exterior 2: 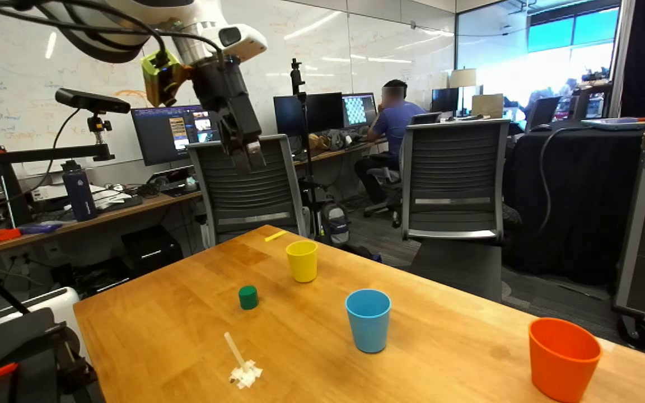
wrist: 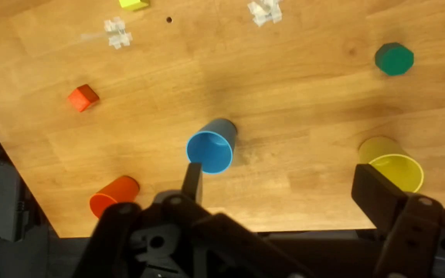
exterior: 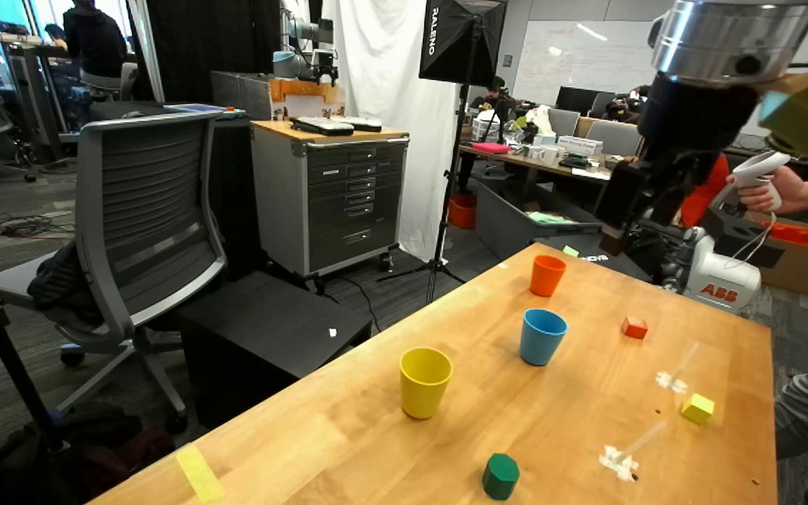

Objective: Put the yellow cup in the blue cup then pick the orange cup and put it in the yellow cup

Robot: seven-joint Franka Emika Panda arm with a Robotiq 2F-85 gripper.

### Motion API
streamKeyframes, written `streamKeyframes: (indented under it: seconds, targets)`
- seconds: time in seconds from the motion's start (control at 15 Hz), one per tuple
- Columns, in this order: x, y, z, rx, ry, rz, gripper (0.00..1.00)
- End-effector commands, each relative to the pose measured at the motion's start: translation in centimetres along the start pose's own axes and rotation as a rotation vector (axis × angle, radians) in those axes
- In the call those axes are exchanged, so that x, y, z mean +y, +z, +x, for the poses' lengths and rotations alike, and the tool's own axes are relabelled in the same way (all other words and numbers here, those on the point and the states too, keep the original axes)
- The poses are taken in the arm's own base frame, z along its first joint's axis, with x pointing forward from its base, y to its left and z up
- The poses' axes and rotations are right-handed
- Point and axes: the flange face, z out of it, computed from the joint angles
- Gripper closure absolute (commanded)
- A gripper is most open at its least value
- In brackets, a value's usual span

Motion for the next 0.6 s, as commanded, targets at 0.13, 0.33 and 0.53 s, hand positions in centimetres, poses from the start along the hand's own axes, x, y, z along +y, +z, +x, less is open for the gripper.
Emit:
streamKeyframes:
  seconds: [0.13,0.33,0.53]
  targets:
    - [-7.5,0.6,5.9,-0.001,-0.028,-0.063,0.0]
    - [-11.9,1.9,6.3,-0.023,-0.055,-0.064,0.0]
    - [-14.1,4.0,5.3,-0.029,-0.06,-0.071,0.0]
